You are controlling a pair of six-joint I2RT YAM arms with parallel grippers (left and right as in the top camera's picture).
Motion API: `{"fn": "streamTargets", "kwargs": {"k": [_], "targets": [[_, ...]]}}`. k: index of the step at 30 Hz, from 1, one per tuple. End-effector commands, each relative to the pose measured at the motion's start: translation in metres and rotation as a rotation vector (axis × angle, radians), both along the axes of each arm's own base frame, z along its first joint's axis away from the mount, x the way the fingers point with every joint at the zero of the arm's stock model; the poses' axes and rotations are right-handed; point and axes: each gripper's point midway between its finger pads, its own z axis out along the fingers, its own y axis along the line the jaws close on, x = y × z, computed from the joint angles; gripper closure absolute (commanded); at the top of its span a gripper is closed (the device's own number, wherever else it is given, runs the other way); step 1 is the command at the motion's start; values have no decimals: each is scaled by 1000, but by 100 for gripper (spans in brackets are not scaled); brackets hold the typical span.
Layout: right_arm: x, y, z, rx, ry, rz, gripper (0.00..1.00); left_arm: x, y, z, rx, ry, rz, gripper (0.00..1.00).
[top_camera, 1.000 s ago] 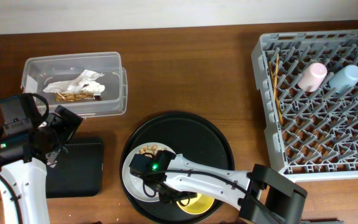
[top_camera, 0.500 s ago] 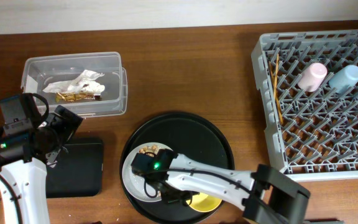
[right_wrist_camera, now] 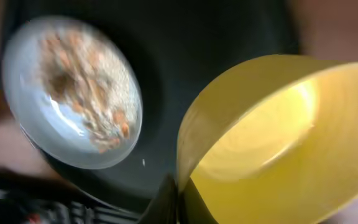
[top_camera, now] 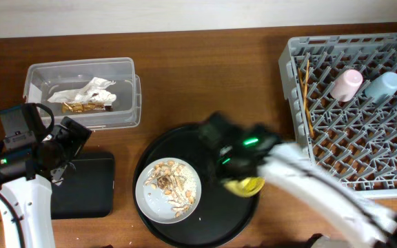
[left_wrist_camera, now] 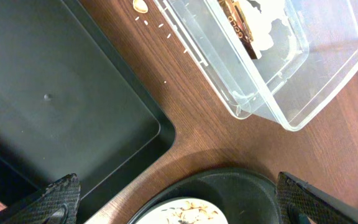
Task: Sort waste into correct bins and load items into the dishwasher rack
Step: 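Lift the yellow bowl and carry it over the dish rack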
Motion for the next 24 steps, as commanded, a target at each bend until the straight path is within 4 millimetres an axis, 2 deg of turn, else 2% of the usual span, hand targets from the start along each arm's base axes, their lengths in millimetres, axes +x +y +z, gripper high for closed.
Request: {"fn": "streamTargets", "kwargs": {"k": [1, 4, 5, 7, 11, 14, 17, 19, 21, 24], "targets": [[31, -46, 61, 230, -196, 42, 96, 0, 0, 1, -11, -5, 13, 1], [55, -87, 99, 358, -375, 2, 96, 0, 0, 1, -11, -5, 13, 1], [68, -118, 115, 408, -460, -78, 96, 0, 0, 1, -11, -5, 13, 1], [82, -154, 131, 460, -555, -147, 96, 0, 0, 1, -11, -5, 13, 1], [108, -234, 134, 464, -669, -326, 96, 0, 0, 1, -11, -5, 13, 1], [126, -271, 137, 556, -748, -346, 96, 0, 0, 1, -11, -5, 13, 1], [143, -301, 146, 715, -860, -282, 96, 0, 0, 1, -11, -5, 13, 1], [154, -329, 141, 789, -891, -299, 96, 0, 0, 1, -11, -5, 13, 1], [165, -366, 118, 853, -853, -421, 96, 0, 0, 1, -11, -5, 13, 1], [166, -394, 85, 940, -796, -508, 96, 0, 0, 1, -11, -5, 13, 1]]}}
